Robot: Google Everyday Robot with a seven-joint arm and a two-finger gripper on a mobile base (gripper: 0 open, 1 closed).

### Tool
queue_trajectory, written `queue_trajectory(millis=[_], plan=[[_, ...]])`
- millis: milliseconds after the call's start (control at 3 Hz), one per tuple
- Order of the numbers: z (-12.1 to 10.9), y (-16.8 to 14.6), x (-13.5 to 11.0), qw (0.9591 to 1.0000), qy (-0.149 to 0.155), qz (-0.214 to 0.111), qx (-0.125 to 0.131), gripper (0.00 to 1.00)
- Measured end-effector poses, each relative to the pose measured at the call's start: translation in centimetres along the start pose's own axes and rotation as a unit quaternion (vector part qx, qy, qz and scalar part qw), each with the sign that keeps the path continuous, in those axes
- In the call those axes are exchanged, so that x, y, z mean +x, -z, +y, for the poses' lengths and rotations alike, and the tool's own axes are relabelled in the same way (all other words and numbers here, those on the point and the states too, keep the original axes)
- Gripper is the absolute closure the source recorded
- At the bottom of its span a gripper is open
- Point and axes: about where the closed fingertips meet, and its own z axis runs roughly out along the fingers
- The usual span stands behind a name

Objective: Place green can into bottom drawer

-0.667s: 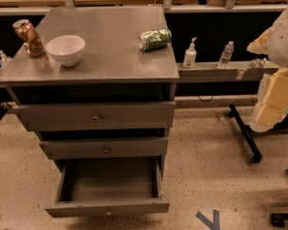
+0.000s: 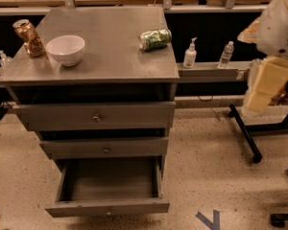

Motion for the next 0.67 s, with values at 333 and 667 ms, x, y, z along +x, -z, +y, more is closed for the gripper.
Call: queue_trajectory(millis=[333, 667], plan=[[-7.2, -1.5, -3.2, 0.9967, 0.073, 0.004, 0.035, 0.0], [-14.2, -4.0, -7.2, 0.9889, 0.136, 0.009, 0.06, 0.0]])
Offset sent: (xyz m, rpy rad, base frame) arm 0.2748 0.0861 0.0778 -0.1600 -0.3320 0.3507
